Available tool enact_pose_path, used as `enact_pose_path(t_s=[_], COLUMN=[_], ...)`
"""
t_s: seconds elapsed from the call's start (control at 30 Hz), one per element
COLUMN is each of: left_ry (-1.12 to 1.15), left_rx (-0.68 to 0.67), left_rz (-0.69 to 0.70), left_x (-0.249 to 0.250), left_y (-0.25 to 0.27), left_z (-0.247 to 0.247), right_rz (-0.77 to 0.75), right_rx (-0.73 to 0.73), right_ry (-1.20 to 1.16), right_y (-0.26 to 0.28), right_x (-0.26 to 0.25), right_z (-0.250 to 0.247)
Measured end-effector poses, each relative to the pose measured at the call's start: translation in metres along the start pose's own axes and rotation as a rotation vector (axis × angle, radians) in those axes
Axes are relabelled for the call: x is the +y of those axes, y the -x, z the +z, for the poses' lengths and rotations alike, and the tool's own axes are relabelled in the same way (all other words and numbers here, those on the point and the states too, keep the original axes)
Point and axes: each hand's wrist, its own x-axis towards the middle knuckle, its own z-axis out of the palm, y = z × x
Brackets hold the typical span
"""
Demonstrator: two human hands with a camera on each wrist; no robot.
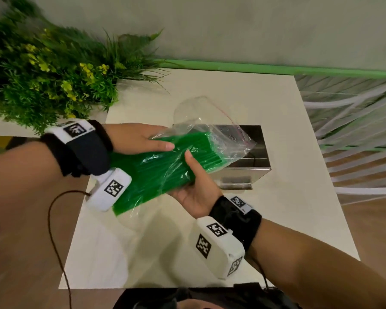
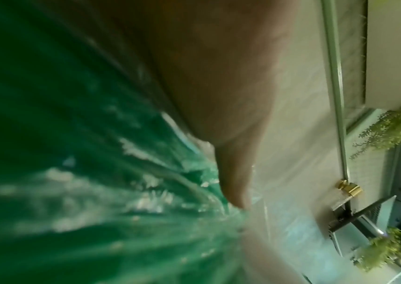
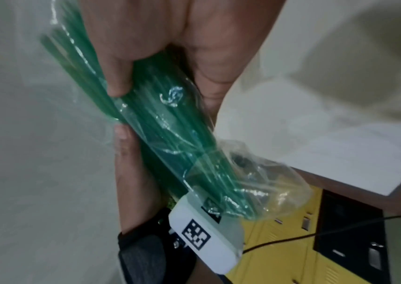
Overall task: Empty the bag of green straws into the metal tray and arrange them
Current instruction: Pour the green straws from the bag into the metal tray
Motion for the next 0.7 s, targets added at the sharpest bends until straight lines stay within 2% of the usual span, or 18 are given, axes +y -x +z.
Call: enact_pose_path(t_s=[0.07, 0.23, 0.43, 0.5, 0.63, 0.7], left_ry=[-0.007, 0.156, 0.77, 0.908, 0.83, 0.76], left_rx=[-0.065, -0.043, 0.096, 0.202, 0.471, 0.463], left_rz=[0.005, -0.182, -0.098, -0.085, -0.166, -0.182], left_x=[0.009, -0.028, -0.056, -0.049, -0.035, -0.035], left_y=[-0.002, 0.033, 0.055, 0.054, 0.049, 0.048], left_z=[-0.014, -0.045, -0.001, 0.014, 0.025, 0.024], right_rz=[-0.056, -0.148, -0.141, -0.144, -0.143, -0.127], right_rx=[0.045, 0.149, 0.185, 0.191, 0.193, 0.199], right_ry=[-0.048, -0.211, -0.308, -0.334, -0.294, -0.244], right_y=[-0.001, 0.01, 0.009, 0.008, 0.009, 0.011], right_x=[-0.007, -0.031, -0.01, -0.005, 0.002, 0.005], right_z=[0.001, -0.008, -0.002, 0.004, 0.009, 0.009])
